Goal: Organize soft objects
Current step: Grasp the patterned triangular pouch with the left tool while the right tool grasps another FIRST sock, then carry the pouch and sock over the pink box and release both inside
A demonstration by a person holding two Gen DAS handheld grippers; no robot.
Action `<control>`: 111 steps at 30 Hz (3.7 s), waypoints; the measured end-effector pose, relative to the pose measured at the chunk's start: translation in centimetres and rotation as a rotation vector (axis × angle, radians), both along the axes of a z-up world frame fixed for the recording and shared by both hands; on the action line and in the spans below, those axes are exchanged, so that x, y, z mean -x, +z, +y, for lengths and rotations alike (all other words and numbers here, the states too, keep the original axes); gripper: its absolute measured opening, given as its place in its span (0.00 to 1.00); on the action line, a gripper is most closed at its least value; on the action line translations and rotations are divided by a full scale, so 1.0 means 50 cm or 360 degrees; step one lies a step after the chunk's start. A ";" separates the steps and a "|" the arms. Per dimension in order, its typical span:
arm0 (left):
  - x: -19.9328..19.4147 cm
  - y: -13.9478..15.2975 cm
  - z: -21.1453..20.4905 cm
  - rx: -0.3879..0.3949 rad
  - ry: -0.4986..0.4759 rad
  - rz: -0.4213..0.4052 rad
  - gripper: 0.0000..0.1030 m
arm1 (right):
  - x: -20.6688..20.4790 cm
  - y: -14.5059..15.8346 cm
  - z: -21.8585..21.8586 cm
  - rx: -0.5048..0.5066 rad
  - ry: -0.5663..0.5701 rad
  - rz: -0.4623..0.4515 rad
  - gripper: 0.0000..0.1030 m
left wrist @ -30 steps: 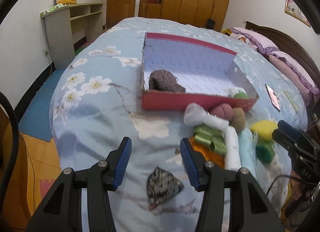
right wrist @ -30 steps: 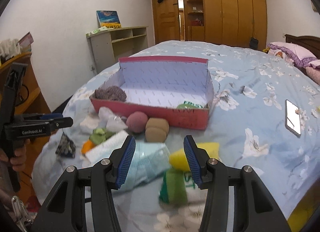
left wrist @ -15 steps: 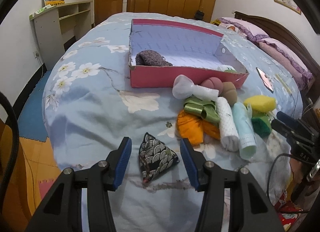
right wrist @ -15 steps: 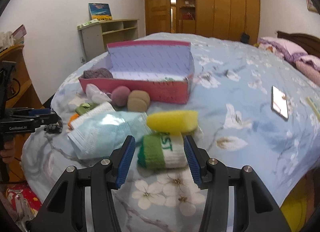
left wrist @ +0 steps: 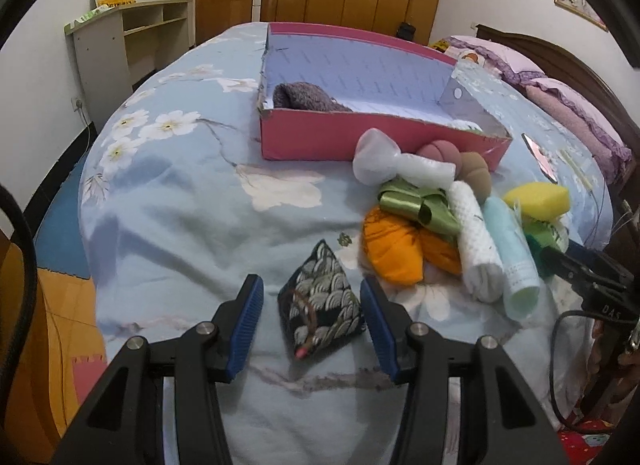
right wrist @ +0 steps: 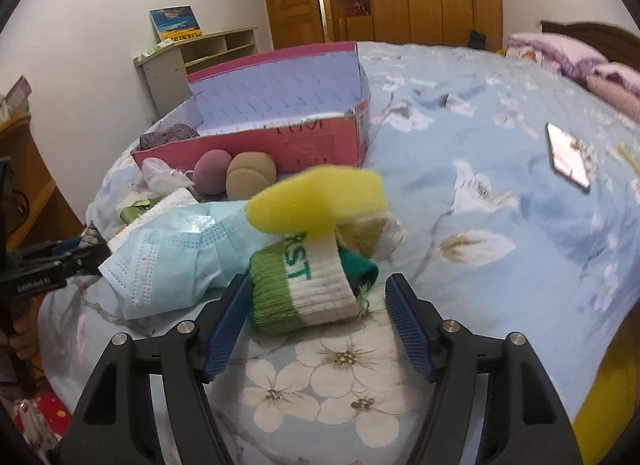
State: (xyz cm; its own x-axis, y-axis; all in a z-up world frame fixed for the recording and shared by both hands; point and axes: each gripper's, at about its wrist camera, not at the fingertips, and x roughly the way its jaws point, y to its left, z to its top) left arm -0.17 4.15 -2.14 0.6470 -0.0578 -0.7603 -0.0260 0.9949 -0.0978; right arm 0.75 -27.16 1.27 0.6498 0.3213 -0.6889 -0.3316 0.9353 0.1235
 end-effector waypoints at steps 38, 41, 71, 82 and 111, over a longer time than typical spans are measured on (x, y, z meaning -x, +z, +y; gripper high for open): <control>0.020 0.078 -0.025 0.0099 -0.0118 -0.0167 0.42 | 0.073 0.080 0.067 -0.0128 0.0369 -0.0184 0.39; 0.011 0.089 -0.028 0.0103 -0.0124 -0.0180 0.42 | 0.069 0.086 0.072 -0.0145 0.0383 -0.0182 0.39; -0.127 0.260 -0.067 0.0082 -0.0099 -0.0463 0.42 | -0.052 0.218 0.118 -0.0135 0.0366 -0.0372 0.39; -0.208 0.278 -0.077 0.0115 -0.0077 -0.0436 0.42 | -0.164 0.244 0.127 -0.0147 0.0257 -0.0334 0.40; -0.340 0.073 -0.111 0.0086 -0.0070 -0.0134 0.42 | -0.348 0.083 0.109 -0.0163 0.0068 -0.0101 0.40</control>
